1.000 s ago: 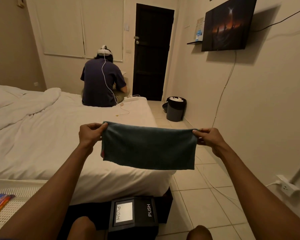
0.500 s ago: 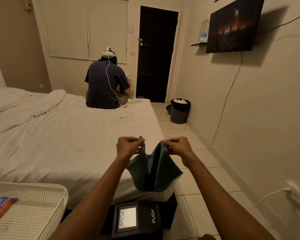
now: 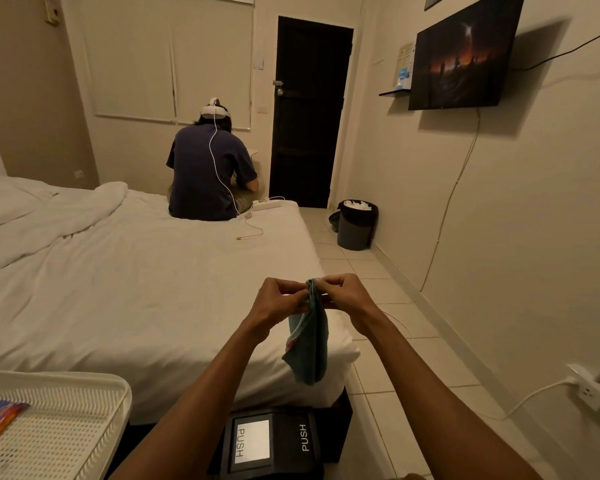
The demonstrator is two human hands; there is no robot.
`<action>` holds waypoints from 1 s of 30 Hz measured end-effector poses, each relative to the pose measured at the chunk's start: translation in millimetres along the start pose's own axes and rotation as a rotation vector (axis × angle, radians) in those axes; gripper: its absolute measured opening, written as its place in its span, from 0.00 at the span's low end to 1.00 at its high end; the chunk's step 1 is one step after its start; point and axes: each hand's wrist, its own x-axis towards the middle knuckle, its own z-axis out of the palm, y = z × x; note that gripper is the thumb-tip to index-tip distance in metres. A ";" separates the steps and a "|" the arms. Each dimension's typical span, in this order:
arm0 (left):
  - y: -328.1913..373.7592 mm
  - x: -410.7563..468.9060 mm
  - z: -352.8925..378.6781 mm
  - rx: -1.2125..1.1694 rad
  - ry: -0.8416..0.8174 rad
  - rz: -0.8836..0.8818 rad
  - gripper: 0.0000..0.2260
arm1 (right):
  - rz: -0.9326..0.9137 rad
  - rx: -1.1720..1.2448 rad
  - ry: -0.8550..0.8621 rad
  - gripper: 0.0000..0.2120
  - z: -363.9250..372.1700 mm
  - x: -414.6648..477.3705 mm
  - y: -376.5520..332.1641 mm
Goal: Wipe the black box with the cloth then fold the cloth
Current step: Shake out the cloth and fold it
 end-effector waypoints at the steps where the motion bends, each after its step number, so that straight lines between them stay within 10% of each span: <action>1: 0.7 -0.4 -1.3 0.002 -0.037 -0.018 0.11 | 0.014 0.010 -0.009 0.12 -0.5 -0.7 -1.0; 11: -0.7 -7.0 -10.4 -0.036 -0.246 -0.141 0.19 | -0.008 0.030 -0.058 0.05 -10.5 -0.1 -0.7; 30: -45.3 17.2 -31.2 0.520 0.011 0.111 0.10 | -0.134 -0.078 0.052 0.12 -41.3 7.2 -26.6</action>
